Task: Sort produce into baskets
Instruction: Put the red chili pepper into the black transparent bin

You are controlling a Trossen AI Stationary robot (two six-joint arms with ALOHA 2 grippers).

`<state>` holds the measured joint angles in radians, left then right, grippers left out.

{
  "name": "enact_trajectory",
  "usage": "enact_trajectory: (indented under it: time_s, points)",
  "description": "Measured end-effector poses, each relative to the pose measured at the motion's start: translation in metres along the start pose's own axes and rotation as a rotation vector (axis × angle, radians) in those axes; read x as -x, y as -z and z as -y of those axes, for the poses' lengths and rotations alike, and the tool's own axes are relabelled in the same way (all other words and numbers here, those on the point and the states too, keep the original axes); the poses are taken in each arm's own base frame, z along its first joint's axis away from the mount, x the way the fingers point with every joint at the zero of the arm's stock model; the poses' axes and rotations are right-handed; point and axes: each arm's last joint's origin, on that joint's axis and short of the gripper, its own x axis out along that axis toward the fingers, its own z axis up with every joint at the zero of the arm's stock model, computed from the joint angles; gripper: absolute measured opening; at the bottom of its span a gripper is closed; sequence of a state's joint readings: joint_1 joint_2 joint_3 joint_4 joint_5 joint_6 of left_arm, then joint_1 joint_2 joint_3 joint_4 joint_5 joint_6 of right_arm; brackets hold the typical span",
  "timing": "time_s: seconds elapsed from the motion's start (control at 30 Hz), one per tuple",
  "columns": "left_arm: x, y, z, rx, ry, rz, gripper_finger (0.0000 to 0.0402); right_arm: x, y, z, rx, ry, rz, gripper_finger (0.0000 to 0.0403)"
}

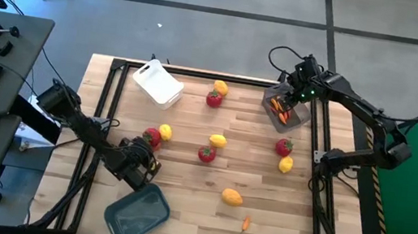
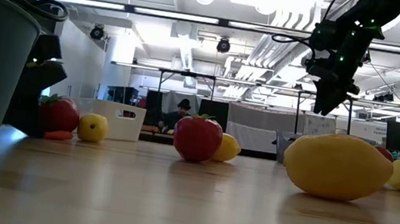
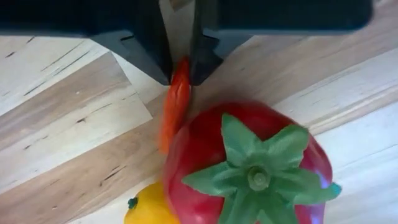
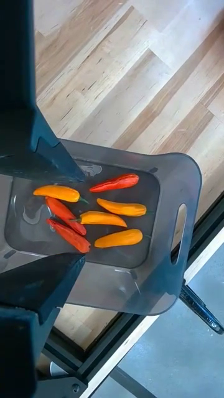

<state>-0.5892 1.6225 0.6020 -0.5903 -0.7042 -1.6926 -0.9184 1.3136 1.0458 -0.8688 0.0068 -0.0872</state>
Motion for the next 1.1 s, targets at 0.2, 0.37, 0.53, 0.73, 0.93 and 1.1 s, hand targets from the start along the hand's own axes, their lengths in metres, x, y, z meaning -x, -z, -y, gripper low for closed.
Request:
enact_trajectory:
  time_s: [0.2,0.37,0.53,0.73,0.93,1.1]
  points:
    - [0.000,0.000,0.002,-0.020,0.015,0.010,0.0005,0.000,0.000,0.000,0.000,0.000,-0.004,0.0183]
    - [0.010,-0.004,0.005,-0.010,0.094,-0.031,0.0001,0.000,0.000,0.000,0.001,0.000,-0.003,0.0183]
    - [0.027,-0.013,0.007,-0.023,0.210,-0.035,0.0000,0.000,0.000,0.000,0.007,-0.006,-0.003,0.0183]
    - [0.051,-0.031,0.008,0.010,0.373,-0.020,0.0000,0.000,0.000,-0.005,0.005,-0.116,0.008,0.0183]
    - [0.074,-0.062,0.004,0.089,0.520,0.088,0.0000,0.004,-0.013,-0.023,-0.034,-0.454,0.128,0.0183]
    - [0.088,-0.095,-0.001,0.111,0.648,0.185,0.0000,0.014,-0.033,-0.055,-0.015,-0.652,0.304,0.0183]
